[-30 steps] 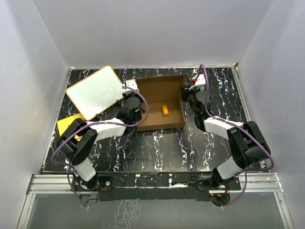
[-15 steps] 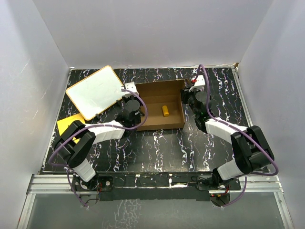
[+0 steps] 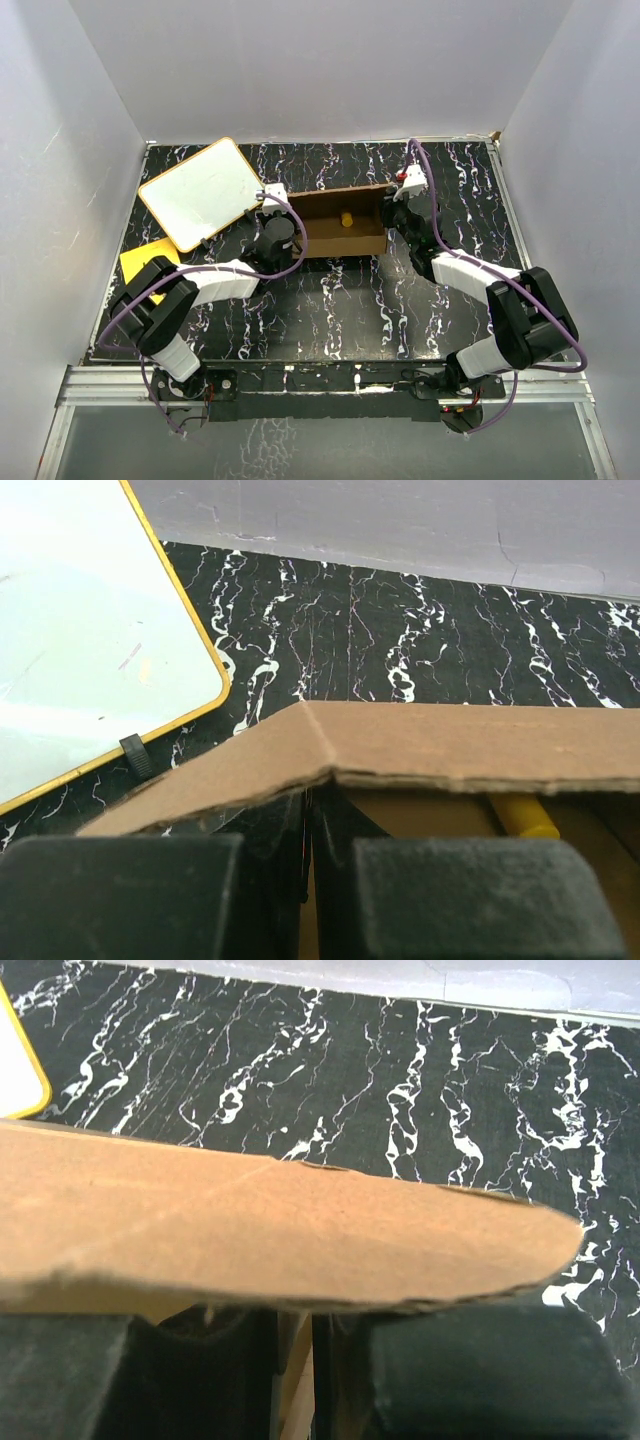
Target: Fold the paper box
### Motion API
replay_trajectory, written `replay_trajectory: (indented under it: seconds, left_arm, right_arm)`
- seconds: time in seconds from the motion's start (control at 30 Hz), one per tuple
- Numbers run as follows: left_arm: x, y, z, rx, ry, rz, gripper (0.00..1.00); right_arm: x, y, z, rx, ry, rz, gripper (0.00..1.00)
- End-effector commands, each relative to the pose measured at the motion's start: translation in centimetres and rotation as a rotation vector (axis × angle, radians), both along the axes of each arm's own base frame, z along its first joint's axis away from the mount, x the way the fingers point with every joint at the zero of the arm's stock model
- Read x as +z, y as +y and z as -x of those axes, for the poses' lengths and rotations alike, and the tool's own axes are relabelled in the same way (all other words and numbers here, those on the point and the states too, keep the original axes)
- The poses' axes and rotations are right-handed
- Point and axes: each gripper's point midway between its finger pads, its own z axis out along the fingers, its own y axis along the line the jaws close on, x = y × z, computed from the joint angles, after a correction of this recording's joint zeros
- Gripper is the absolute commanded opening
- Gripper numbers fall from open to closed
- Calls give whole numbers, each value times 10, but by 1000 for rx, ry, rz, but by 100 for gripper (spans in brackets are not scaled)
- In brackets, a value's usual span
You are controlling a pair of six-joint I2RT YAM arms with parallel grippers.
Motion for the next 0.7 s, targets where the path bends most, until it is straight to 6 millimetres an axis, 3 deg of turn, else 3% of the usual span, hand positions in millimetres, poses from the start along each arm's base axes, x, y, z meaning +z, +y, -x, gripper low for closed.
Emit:
replay_trajectory:
  seconds: [0.0, 0.1, 0.47, 0.67]
  left_arm:
    - [1, -14, 15, -92, 24, 22, 0]
    - [2, -15, 17, -105, 29, 27, 0]
    - [12, -11, 33, -145, 55, 74, 23]
    - [19, -8, 54, -211, 85, 109, 54]
  right_arm:
    - [4, 24, 17, 118, 20, 0, 18]
    - [2, 22, 19, 122, 22, 23, 18]
    - [-10, 13, 26, 115, 30, 87, 18]
    - [-14, 10, 29, 112, 31, 105, 18]
